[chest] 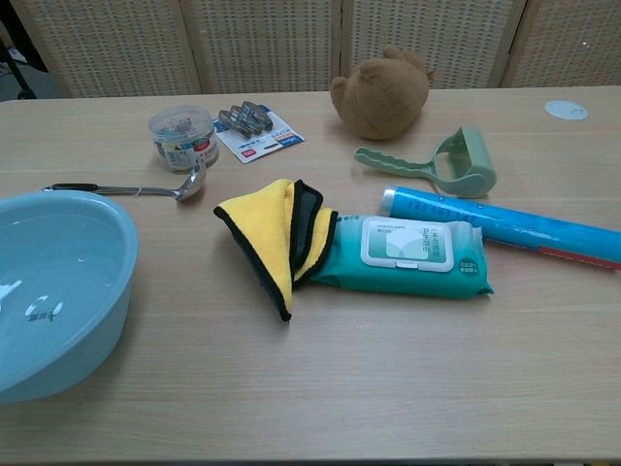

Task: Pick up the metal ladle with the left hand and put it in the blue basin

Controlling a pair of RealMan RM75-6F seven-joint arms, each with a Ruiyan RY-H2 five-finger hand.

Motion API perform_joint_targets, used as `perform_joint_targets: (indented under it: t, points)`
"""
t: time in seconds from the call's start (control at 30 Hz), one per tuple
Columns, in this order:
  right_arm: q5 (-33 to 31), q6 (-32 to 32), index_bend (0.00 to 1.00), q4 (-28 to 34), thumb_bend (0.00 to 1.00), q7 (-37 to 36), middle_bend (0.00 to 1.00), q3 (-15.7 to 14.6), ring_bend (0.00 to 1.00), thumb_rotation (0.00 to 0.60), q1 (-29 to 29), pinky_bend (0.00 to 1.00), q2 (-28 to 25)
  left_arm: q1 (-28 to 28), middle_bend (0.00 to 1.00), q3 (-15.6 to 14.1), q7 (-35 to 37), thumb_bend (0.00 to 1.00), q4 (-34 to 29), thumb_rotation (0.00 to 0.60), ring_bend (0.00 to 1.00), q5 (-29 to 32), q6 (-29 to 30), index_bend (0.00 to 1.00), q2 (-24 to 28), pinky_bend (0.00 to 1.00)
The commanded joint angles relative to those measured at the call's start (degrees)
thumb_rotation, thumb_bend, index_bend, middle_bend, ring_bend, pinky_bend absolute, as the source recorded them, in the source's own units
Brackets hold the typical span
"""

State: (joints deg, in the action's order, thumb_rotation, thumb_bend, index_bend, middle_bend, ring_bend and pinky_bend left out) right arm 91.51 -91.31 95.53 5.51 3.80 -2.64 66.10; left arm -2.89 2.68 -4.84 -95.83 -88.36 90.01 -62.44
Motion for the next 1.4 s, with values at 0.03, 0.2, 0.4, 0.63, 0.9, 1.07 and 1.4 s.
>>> perform_joint_targets:
  t: [0.03,0.2,0.4,0.63,0.9,1.07,1.4]
  points:
    - [0.01,0.0,0.15,0.0,0.0,0.02,0.0,0.0,0.0,0.6,0.0,0.0,0.0,0.03,0.0,-0.02,-0.07,0.0,0.02,0.6,0.0,0.05,-0.01,0.0,-0.01,0.0]
    - [-0.04,-0.01,0.15,0.27,0.0,-0.19,0.0,0.02,0.0,0.6,0.05,0.0,-0.11,0.05,0.0,0.07,0.4,0.0,0.05,0.6,0.0,-0.02,0.13,0.0,0.24,0.0]
    - [-0.41,-0.09,0.15,0.73,0.0,-0.79,0.0,0.29,0.0,0.6,0.1,0.0,-0.44,-3.85,0.28,3.85,3.49,0.0,3.72,0.6,0.19,0.33,-1.57,0.0,-0.7,0.08]
    - [-0.83,0.45,0.15,0.68,0.0,-0.79,0.0,0.3,0.0,0.6,-0.01,0.0,-0.41,-13.41,0.88,8.56,9.28,0.0,11.36,0.6,0.85,2.65,-12.36,0.0,-1.33,0.86]
    - [-1.68,1.57,0.15,0.04,0.0,0.09,0.0,0.31,0.0,0.6,-0.34,0.0,0.27,-24.3,0.96,8.8,10.47,0.0,23.56,0.6,0.94,8.01,-31.71,0.0,-5.03,0.98]
    - [-2.7,2.38,0.15,-0.48,0.0,0.61,0.0,0.52,0.0,0.6,-0.58,0.0,0.7,-27.43,0.96,8.78,10.27,0.0,30.31,0.6,0.94,11.03,-37.0,0.09,-9.4,0.98]
    - [-4.06,3.51,0.15,-1.25,0.0,1.19,0.0,0.76,0.0,0.6,-0.93,0.0,1.32,-31.73,0.96,8.3,11.06,0.24,39.65,0.6,0.94,14.24,-44.25,0.33,-16.93,0.98]
